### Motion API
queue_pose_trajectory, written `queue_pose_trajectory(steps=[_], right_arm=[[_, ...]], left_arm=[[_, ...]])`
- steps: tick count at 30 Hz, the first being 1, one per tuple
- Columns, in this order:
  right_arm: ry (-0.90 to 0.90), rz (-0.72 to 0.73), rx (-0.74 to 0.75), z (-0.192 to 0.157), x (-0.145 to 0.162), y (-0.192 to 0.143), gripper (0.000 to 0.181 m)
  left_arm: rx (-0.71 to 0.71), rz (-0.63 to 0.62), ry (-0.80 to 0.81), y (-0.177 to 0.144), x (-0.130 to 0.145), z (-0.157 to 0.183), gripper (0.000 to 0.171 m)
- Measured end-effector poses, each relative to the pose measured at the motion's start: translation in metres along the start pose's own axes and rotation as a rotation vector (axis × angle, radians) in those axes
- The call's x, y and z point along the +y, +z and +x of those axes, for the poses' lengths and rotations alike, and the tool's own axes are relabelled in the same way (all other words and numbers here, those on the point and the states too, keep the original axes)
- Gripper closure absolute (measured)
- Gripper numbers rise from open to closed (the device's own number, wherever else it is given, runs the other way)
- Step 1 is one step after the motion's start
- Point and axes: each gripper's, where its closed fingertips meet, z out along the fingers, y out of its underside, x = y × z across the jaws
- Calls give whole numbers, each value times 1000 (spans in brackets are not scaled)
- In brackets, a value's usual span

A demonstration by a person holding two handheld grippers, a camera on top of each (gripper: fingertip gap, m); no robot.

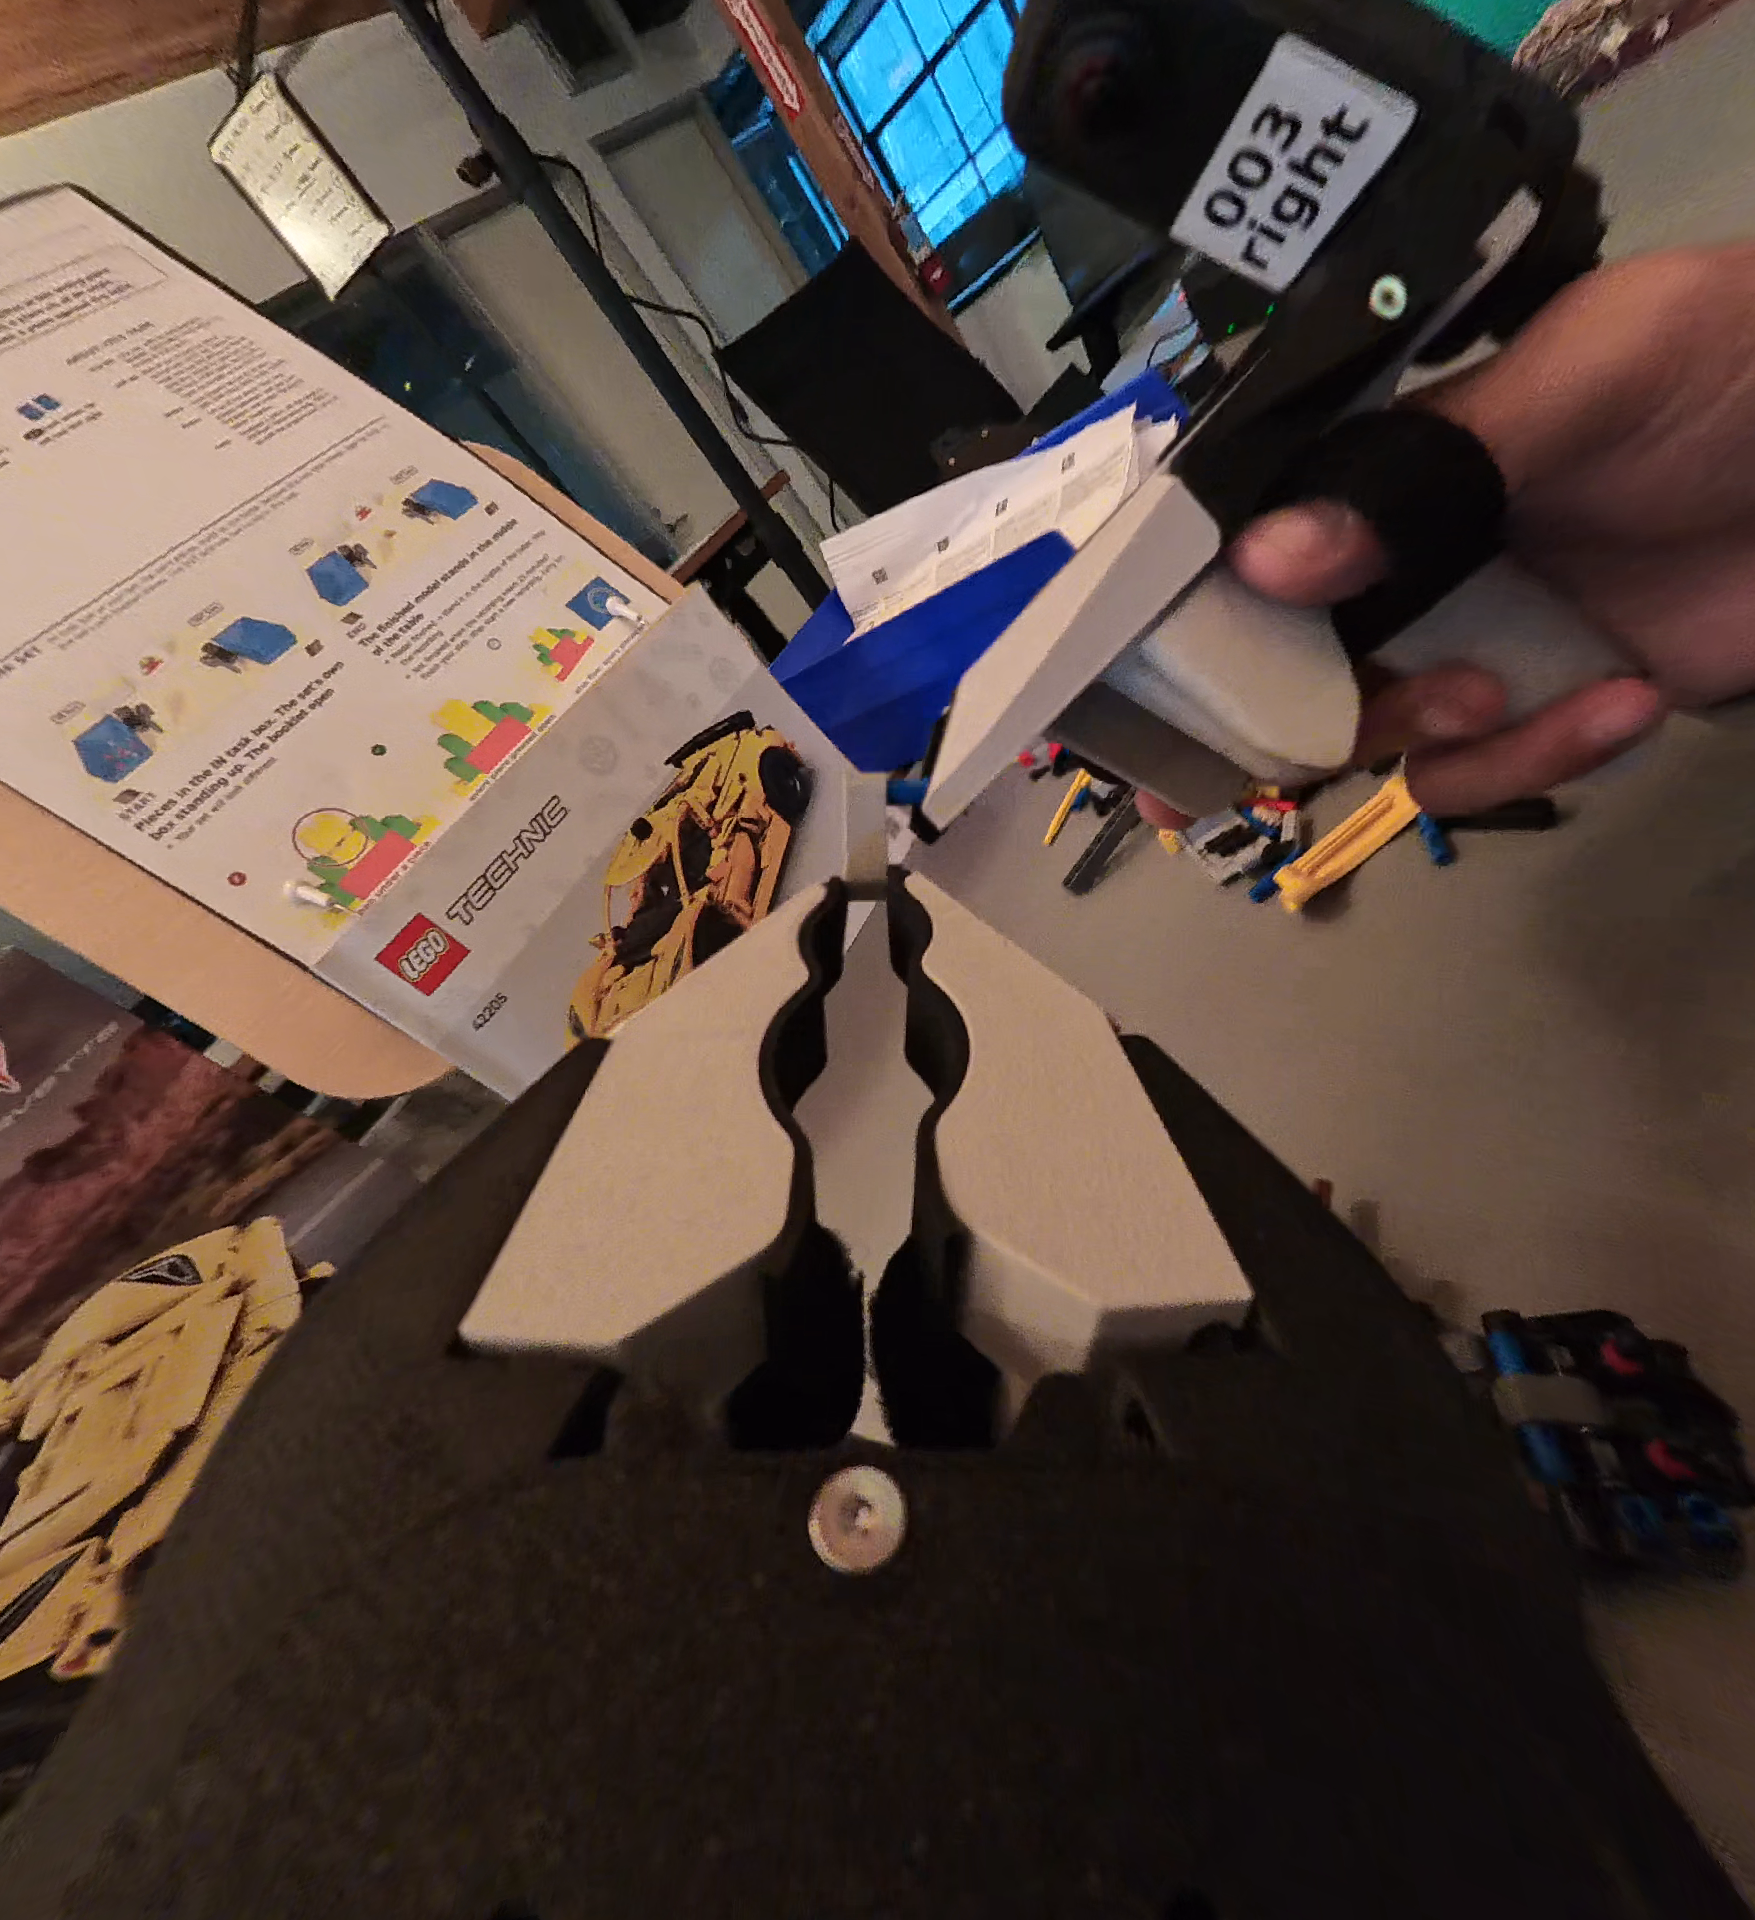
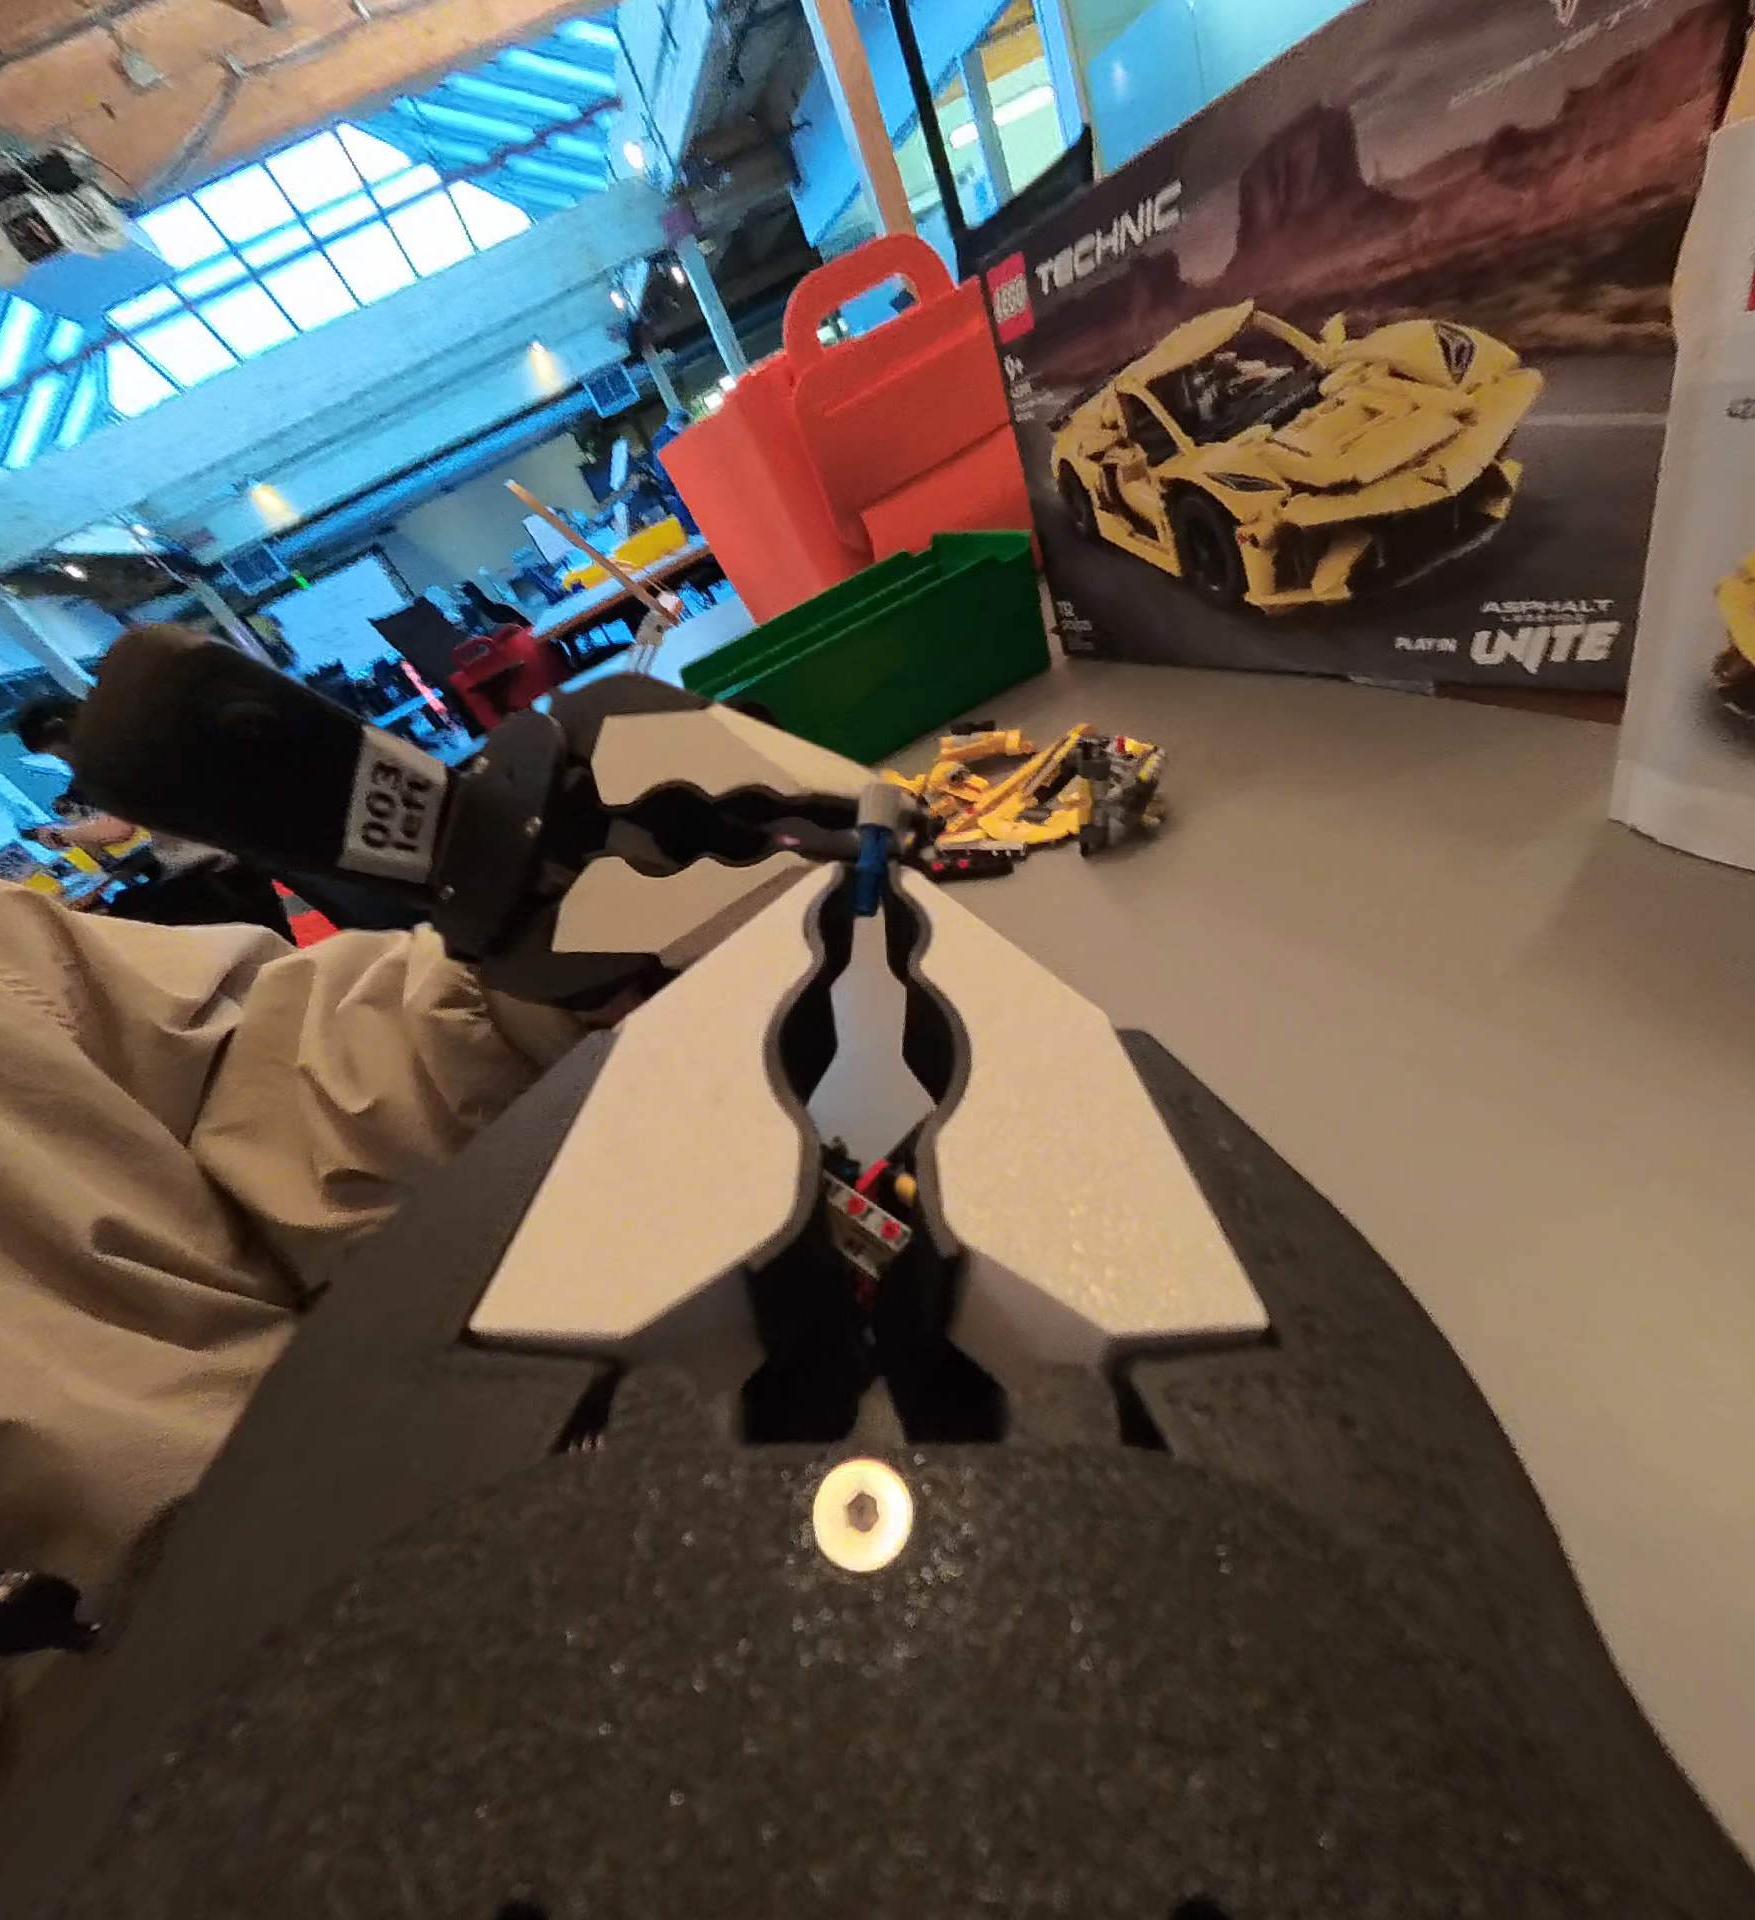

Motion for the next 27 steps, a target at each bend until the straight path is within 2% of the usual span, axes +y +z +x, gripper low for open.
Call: queue_pose_trajectory(steps=[4, 10, 15, 16, 17, 18, 19, 20, 22, 23, 24, 27], right_arm=[[-12, -56, 7, 0, 8, 3, 178], [20, -105, 24, 4, 16, 5, 178], [66, -83, -14, 3, 11, 2, 178], [66, -126, 18, 8, 18, 2, 179], [15, -282, 113, 24, 44, -1, 178], [-17, -372, 174, 36, 64, -6, 179], [54, -330, 106, 28, 61, -5, 179], [95, -238, 68, 22, 43, -6, 179], [-14, -194, 208, 44, 17, -22, 178], [-44, -209, 305, 61, 7, -37, 178], [-81, -302, 442, 83, 8, -62, 178], [-139, -698, 874, 142, 33, -175, 176]], left_arm=[[-3, -23, -24, 2, 1, 3, 162], [-53, -52, 136, 2, 5, 5, 164], [-29, -44, -128, 4, 2, 1, 164], [-162, -40, -141, -1, 3, -21, 164], [-342, -18, -219, -16, 6, -63, 164], [-407, 8, -382, -32, 12, -99, 164], [-416, 40, -522, -45, 20, -125, 164], [-374, 55, -581, -50, 26, -135, 164], [-265, 92, -654, -48, 34, -126, 164], [-204, 71, -710, -40, 39, -114, 164], [-120, 19, -740, -29, 44, -98, 164], [20, -51, -677, -5, 45, -54, 164]])
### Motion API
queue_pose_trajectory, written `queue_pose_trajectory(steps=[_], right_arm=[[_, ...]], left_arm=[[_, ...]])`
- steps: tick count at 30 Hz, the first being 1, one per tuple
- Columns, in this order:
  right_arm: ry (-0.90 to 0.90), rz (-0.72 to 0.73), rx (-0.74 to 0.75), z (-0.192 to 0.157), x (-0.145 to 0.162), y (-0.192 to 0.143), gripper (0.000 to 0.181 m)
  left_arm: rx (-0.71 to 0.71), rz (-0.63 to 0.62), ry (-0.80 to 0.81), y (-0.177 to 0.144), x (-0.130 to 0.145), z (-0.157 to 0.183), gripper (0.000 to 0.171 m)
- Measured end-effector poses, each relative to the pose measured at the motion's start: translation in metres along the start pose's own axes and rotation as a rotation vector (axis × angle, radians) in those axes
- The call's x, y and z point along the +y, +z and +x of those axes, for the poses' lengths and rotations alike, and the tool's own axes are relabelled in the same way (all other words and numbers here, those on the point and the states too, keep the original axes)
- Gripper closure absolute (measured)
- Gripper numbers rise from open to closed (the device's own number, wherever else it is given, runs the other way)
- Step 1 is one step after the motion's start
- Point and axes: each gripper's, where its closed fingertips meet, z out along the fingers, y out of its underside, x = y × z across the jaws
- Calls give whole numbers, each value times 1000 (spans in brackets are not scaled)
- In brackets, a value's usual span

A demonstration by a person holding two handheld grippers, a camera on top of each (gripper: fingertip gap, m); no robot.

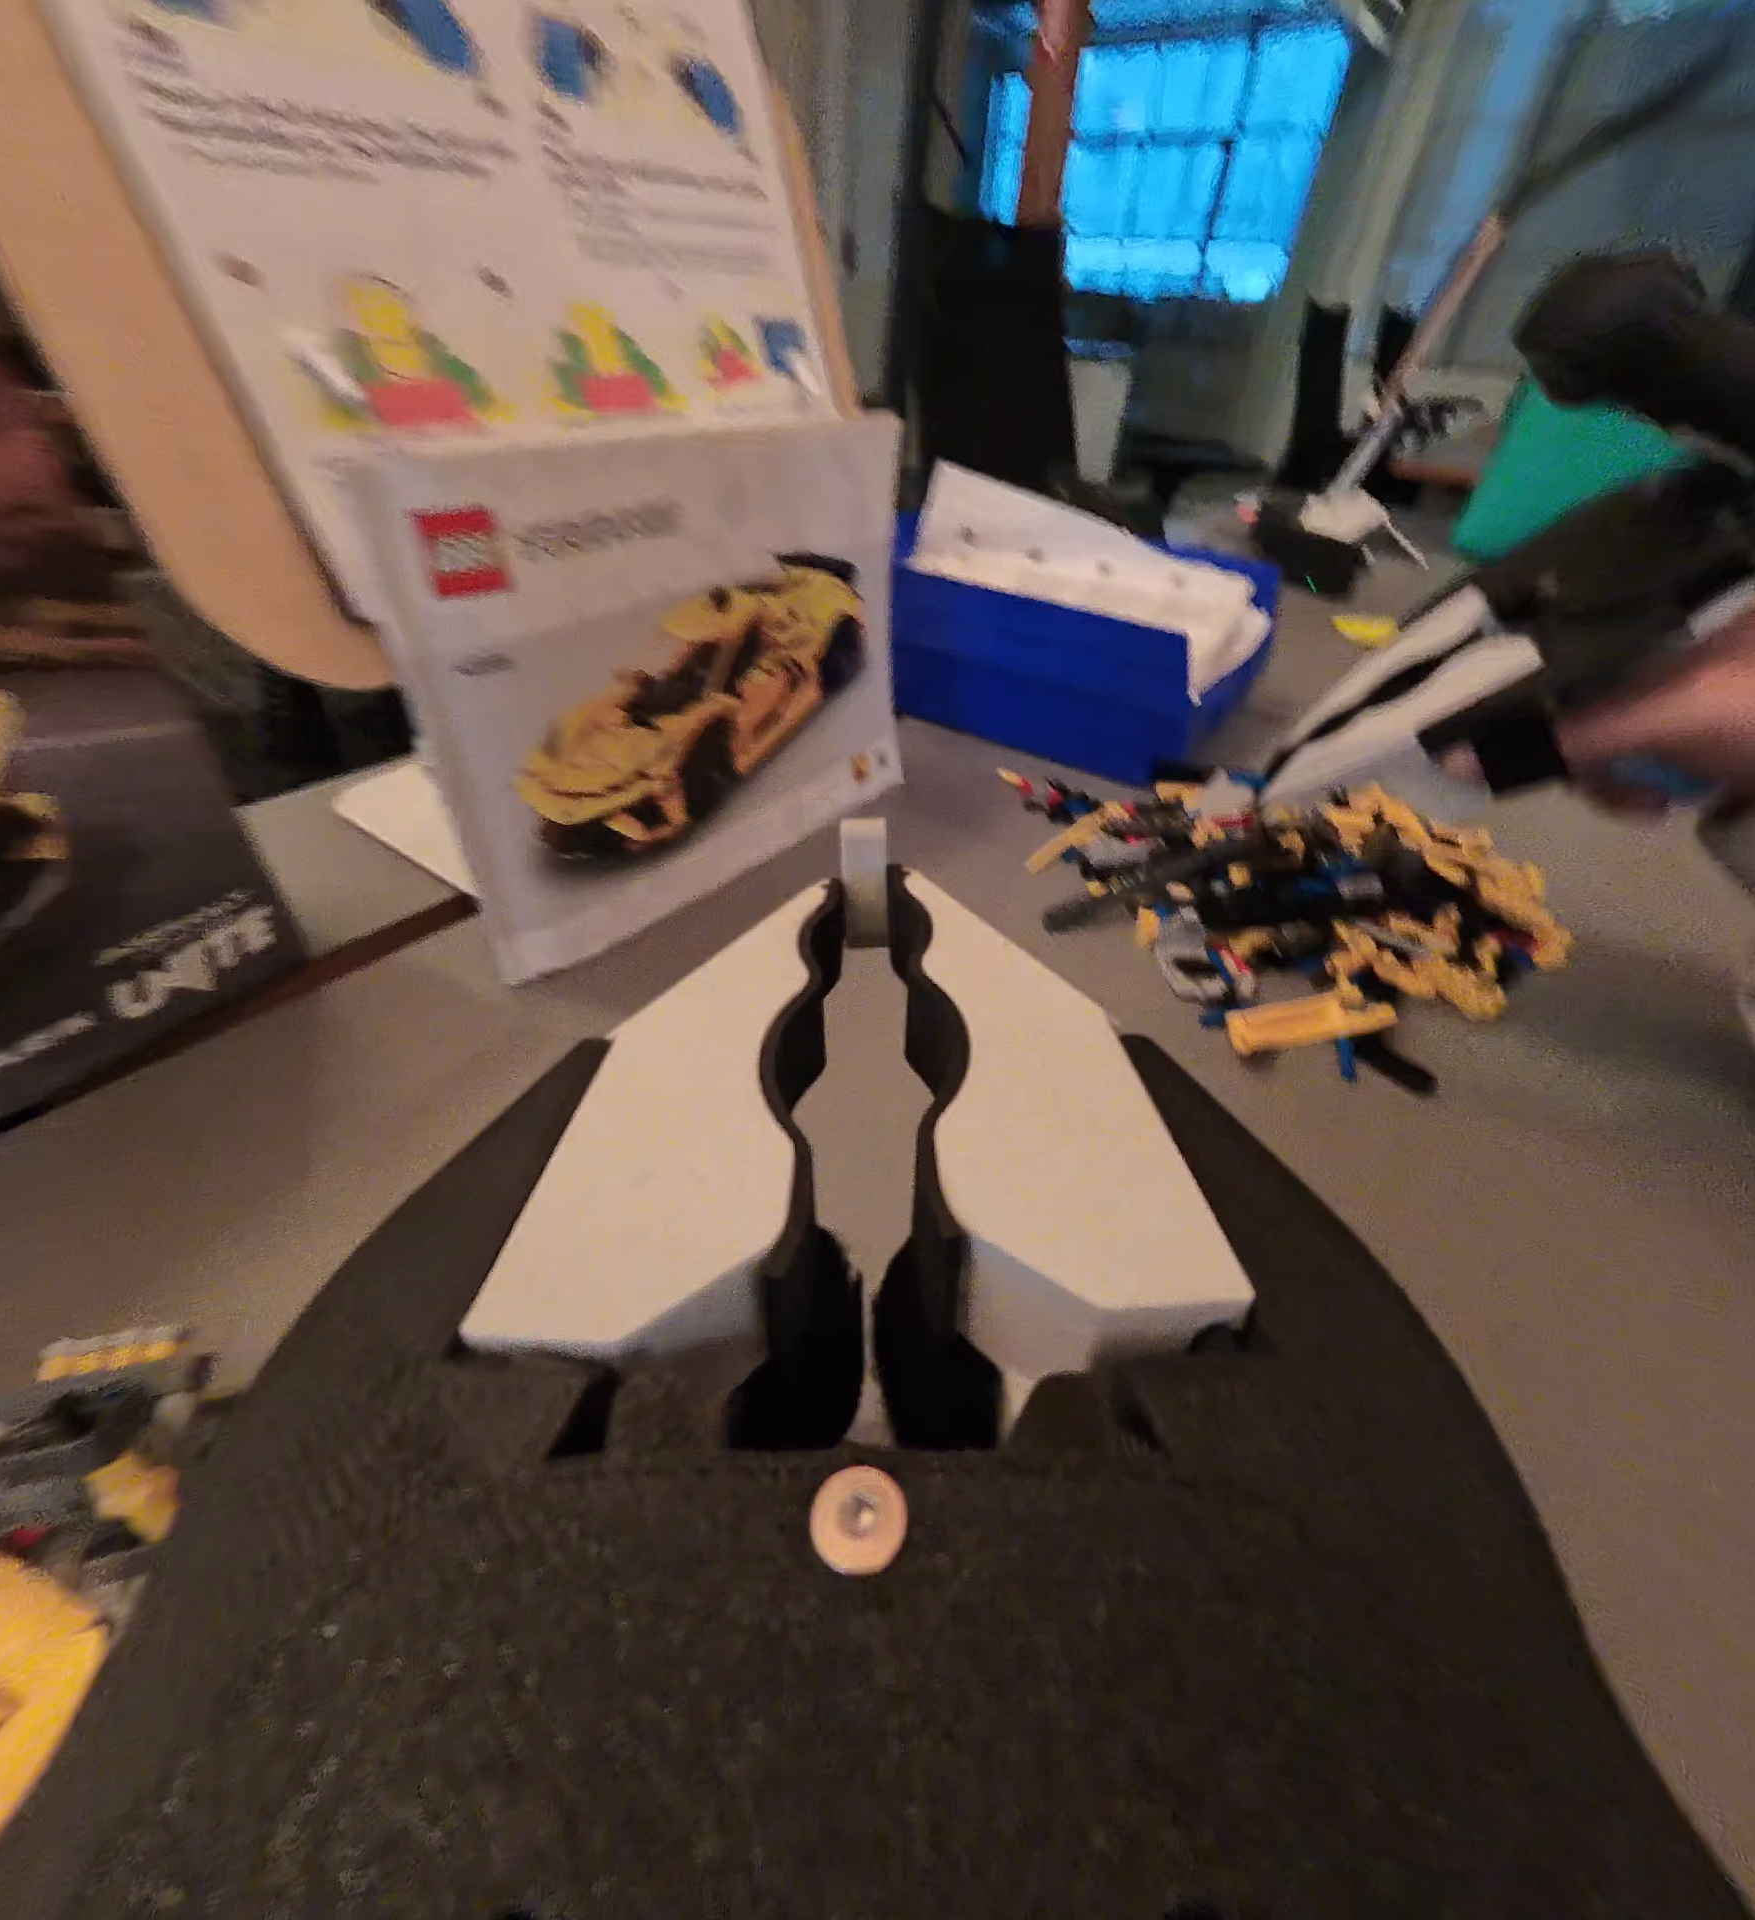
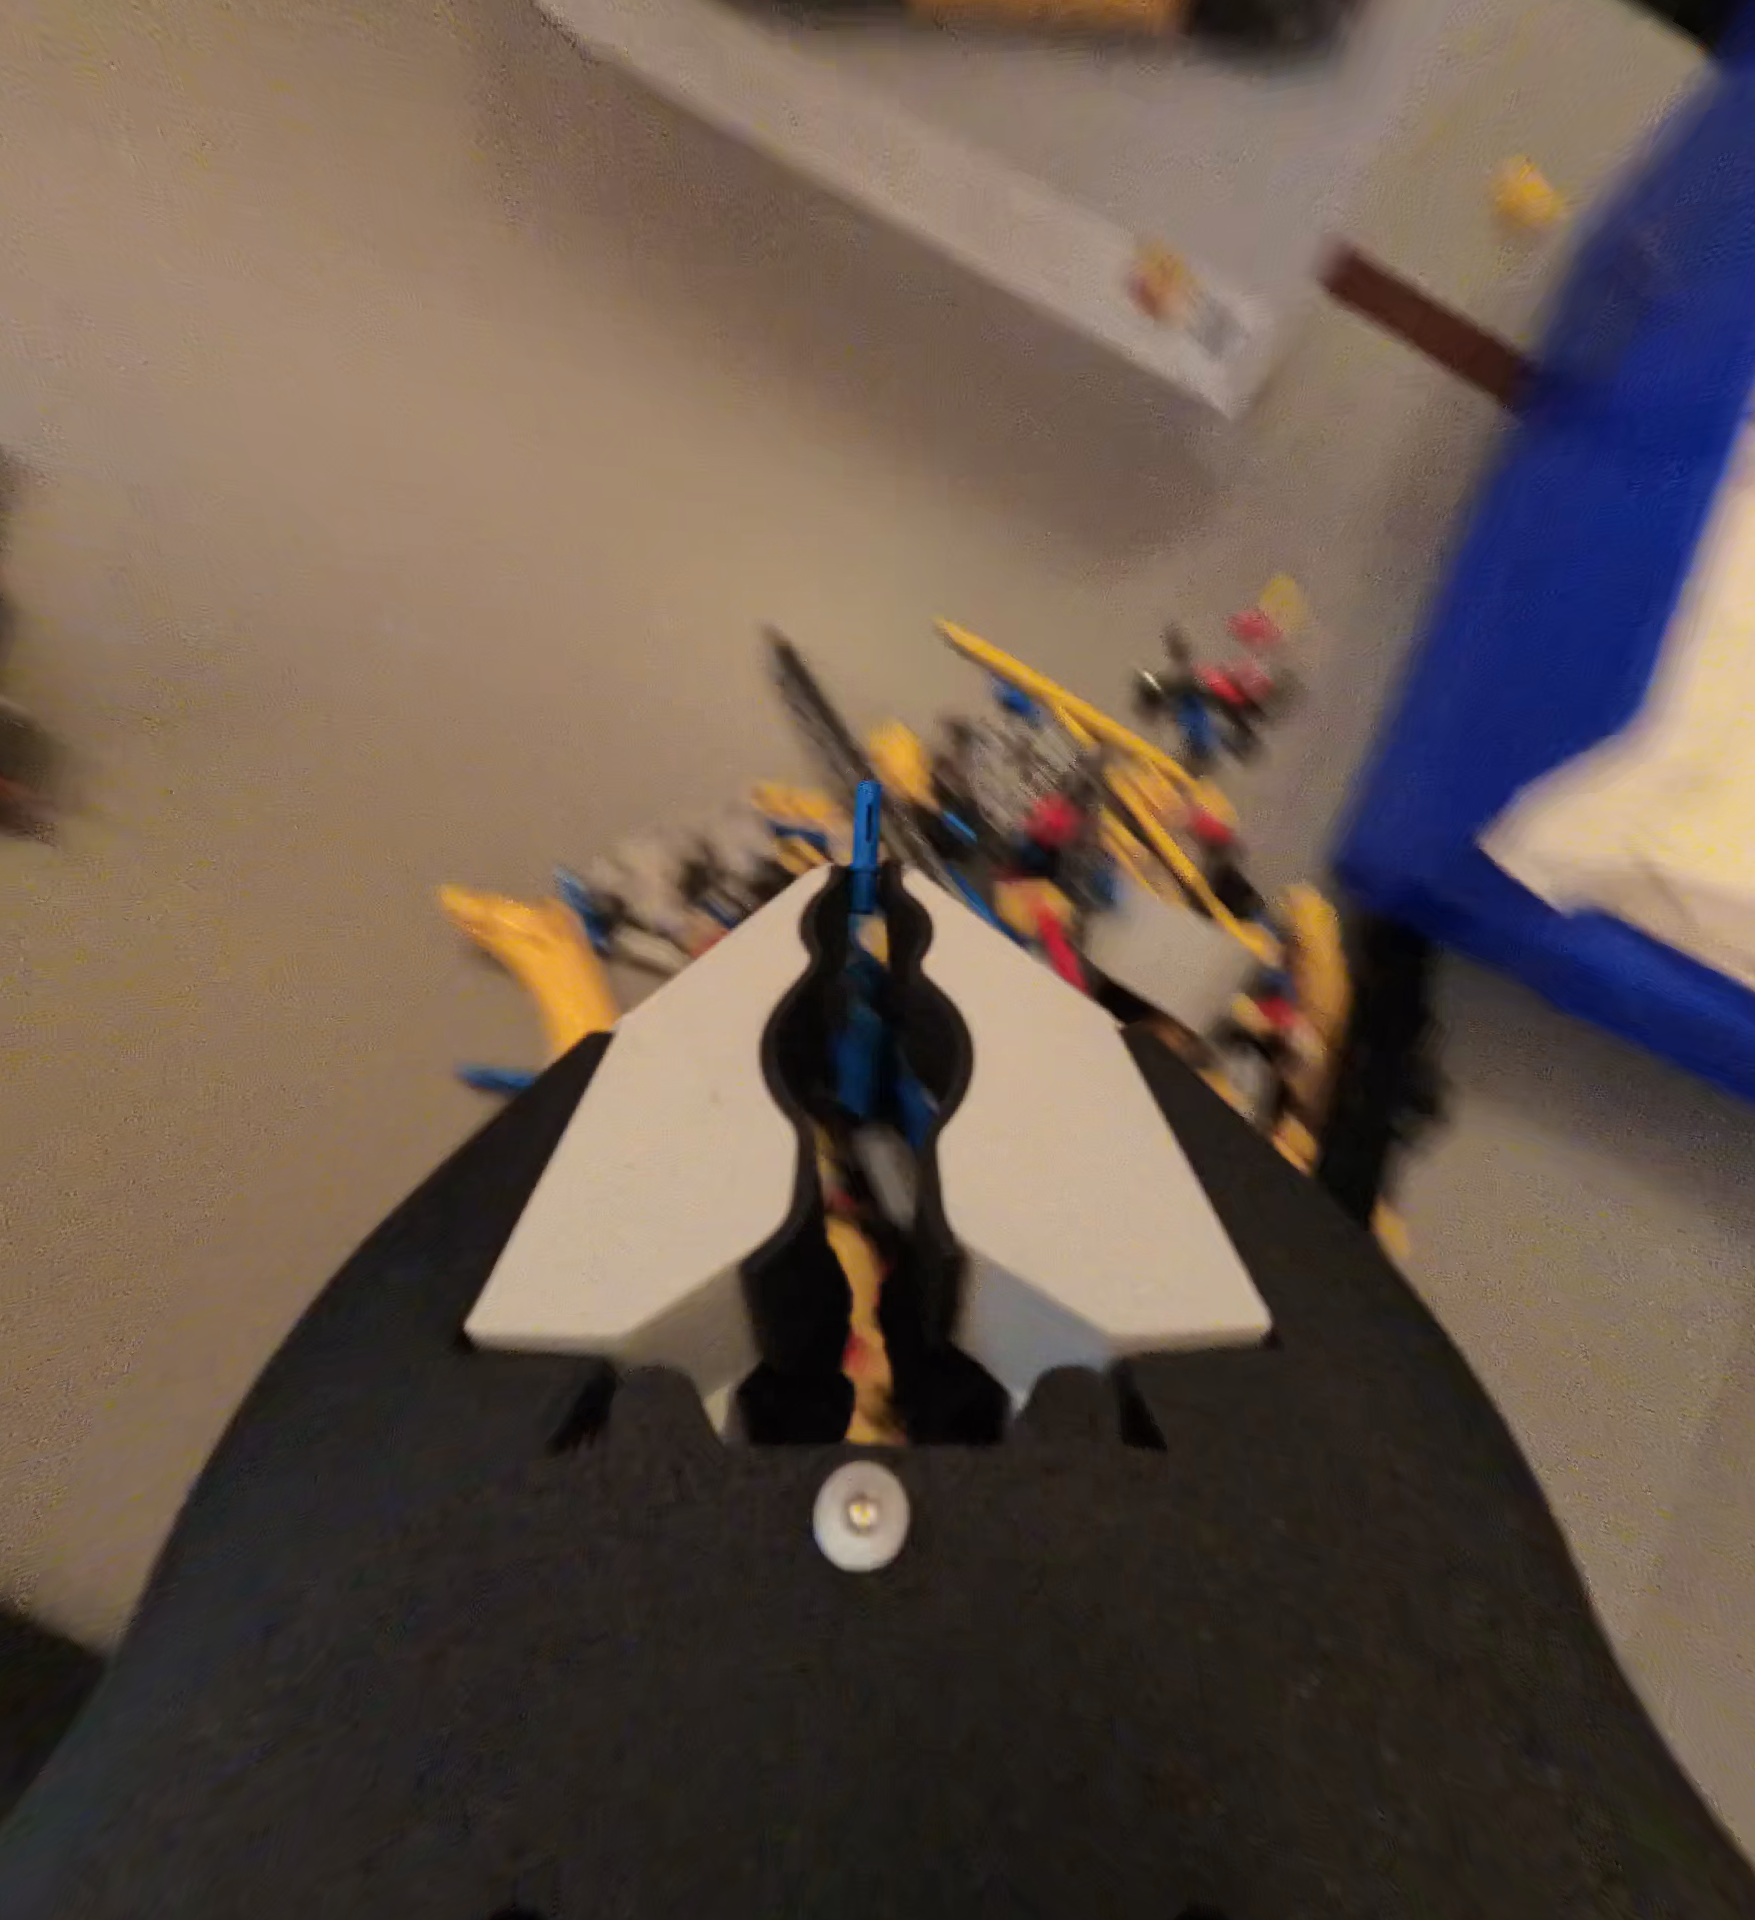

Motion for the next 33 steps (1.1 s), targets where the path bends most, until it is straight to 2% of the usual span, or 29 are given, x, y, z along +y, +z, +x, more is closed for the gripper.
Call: queue_pose_trajectory(steps=[2, 4, 7, 9, 11, 13, 15, 18, 19, 21, 22, 26, 27, 28, 30, 31, 33], right_arm=[[6, 2, 9, 17, 21, -6, 159], [-6, 3, 31, 28, 33, -9, 146], [-88, 52, 130, 39, 24, -25, 141], [-234, 249, 37, 1, -12, -33, 134], [-405, 485, -139, -70, -47, -43, 131], [-477, 700, -269, -136, -72, -58, 133], [-493, 774, -308, -173, -85, -60, 141], [-518, 758, -305, -193, -91, -44, 127], [-540, 765, -307, -197, -91, -43, 131], [-578, 792, -254, -195, -91, -46, 153], [-603, 790, -250, -197, -89, -46, 158], [-630, 766, -221, -191, -85, -46, 158], [-617, 746, -182, -179, -86, -47, 158], [-598, 731, -137, -160, -86, -50, 158], [-501, 631, -56, -107, -75, -47, 159], [-435, 493, -24, -75, -55, -35, 158], [-267, 219, 91, -8, -9, -14, 159]], left_arm=[[75, -50, -19, 11, 14, 21, 164], [168, -77, -128, 19, 22, 41, 164], [384, -74, -387, 21, 22, 75, 164], [542, -46, -626, 17, 13, 91, 164], [702, -30, -830, 10, 2, 102, 164], [746, -19, -921, 8, 0, 101, 164], [801, -63, -931, 5, 4, 106, 164], [832, -105, -939, 3, 7, 111, 164], [845, -109, -950, 2, 7, 112, 164], [856, -113, -963, 2, 7, 114, 164], [857, -116, -970, 2, 7, 115, 164], [870, -142, -992, 3, 9, 115, 162], [846, -149, -977, 4, 10, 107, 144], [808, -135, -954, 3, 7, 92, 131], [674, -81, -853, -4, 3, 51, 130], [588, -82, -770, -8, 5, 31, 130], [430, -172, -580, -16, 22, -1, 130]])
